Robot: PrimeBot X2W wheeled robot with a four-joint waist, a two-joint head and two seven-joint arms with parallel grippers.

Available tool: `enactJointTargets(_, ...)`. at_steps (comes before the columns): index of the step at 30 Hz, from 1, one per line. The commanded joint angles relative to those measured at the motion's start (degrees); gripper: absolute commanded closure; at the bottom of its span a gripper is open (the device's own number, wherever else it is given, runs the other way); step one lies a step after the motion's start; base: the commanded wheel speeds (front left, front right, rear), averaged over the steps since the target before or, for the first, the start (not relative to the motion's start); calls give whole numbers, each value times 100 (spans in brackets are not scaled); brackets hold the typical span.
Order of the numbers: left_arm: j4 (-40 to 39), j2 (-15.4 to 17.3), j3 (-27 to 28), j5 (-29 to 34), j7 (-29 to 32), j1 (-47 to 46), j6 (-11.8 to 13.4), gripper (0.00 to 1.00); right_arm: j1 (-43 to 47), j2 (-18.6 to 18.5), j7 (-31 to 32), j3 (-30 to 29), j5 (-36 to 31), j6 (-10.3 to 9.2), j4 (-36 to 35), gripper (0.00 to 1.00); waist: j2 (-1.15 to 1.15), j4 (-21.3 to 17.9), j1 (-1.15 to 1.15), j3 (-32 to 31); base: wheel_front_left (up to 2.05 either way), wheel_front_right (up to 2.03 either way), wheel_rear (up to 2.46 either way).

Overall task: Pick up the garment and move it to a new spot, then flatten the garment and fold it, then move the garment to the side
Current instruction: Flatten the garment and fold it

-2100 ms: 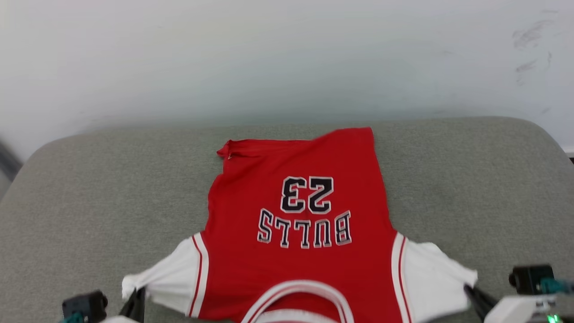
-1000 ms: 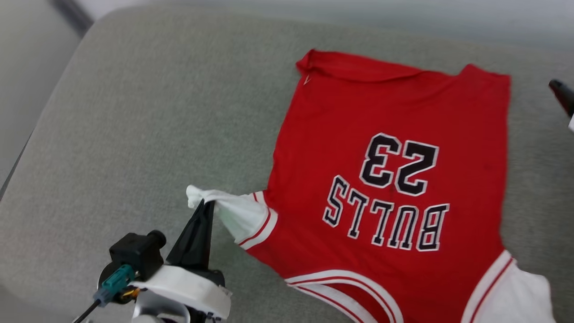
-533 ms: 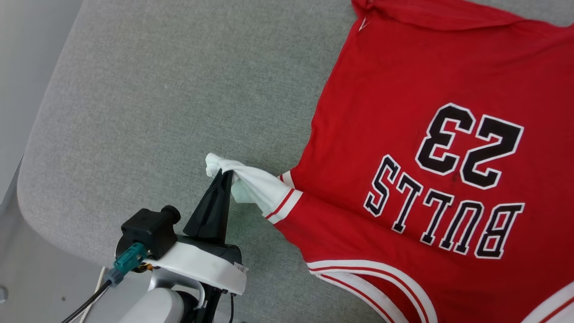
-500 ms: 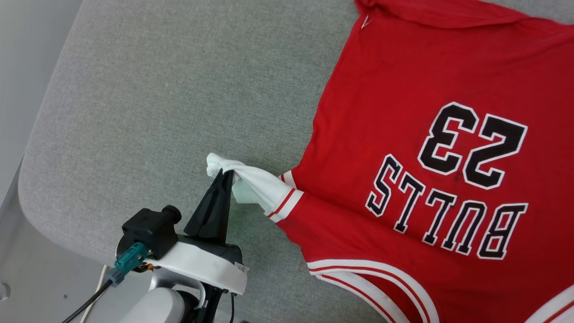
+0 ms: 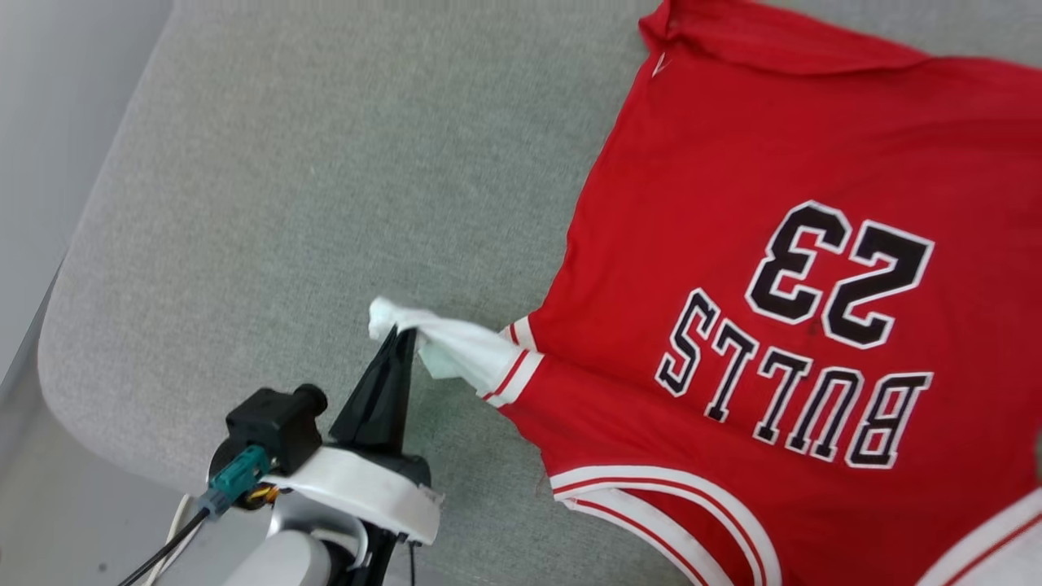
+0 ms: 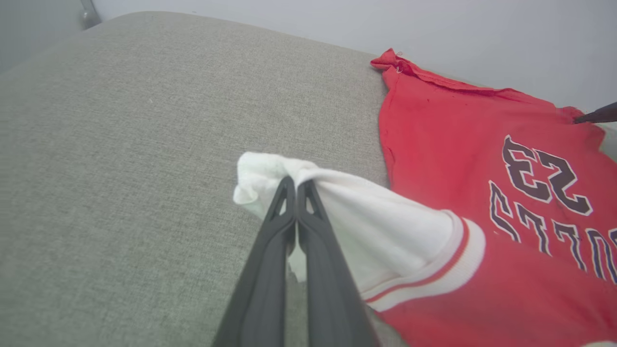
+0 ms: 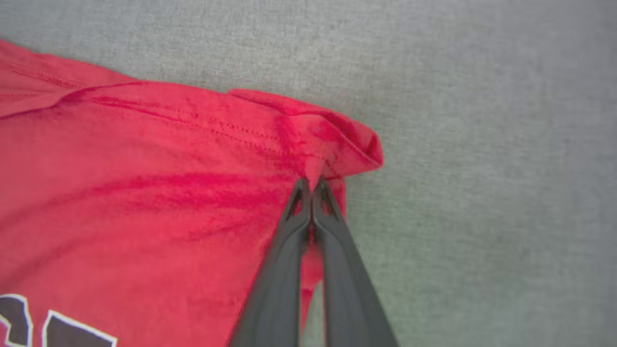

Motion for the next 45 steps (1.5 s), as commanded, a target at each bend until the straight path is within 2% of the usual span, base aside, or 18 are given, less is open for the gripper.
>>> enactJointTargets(1,50,62,35,-26,12,119,48,100,94,-145,-5,186,75,-4,-143,100,0,-189,-1,-346,0,0,0)
enactJointTargets(8,124,321,207,-192,130,621,269,100,981,-580,326,1210,802,-4,-1151,100,0,-819,-1,-1274,0,0,0)
enactJointTargets(13,55,541,370,-333,237,1108,495,100,2336,-877,729,1564,1410,-5,-2153,100,0,-1387,-1,-1848,0,0,0)
enactJointTargets(14,-58,677,452,-434,337,1459,657,100,3769,-811,1047,1452,1716,-4,-2946,100,0,-1788,-1,-2180,0,0,0)
enactJointTargets(16,-106,741,482,-473,376,1592,707,100,4503,-731,1123,1375,1754,-3,-3253,100,0,-1962,-1,-2314,0,0,0)
enactJointTargets(22,-195,866,545,-575,477,1863,800,100,6226,-26,1176,992,1867,-3,-3688,100,0,-2337,-1,-2498,0,0,0)
enactJointTargets(23,-204,891,547,-586,498,1895,809,100,6390,114,1134,936,1895,-4,-3692,79,0,-2378,-1,-2504,0,0,0)
enactJointTargets(25,-215,918,555,-612,528,1929,833,100,6561,307,828,812,1871,-3,-3793,0,0,-2443,-1,-2525,0,0,0)
enactJointTargets(28,-248,956,562,-624,561,1944,851,100,6648,493,149,690,1861,-3,-3964,0,0,-2495,-1,-2562,0,0,0)
enactJointTargets(33,-320,1008,581,-603,602,1959,884,100,6273,618,-1804,381,1740,-3,-4187,0,0,-2520,-1,-2557,0,0,0)
enactJointTargets(37,-405,1049,566,-563,616,1821,863,100,5884,738,-3198,283,1755,-3,-3999,0,0,-2460,-1,-2444,0,0,0)
enactJointTargets(41,-489,1062,537,-478,659,1609,854,100,5309,801,-3664,427,1838,-3,-3690,0,0,-2374,-1,-2186,0,0,0)
enactJointTargets(45,-566,1026,469,-371,676,1283,787,100,4624,838,-3265,730,1918,-3,-3296,0,0,-2188,-1,-1802,0,0,0)
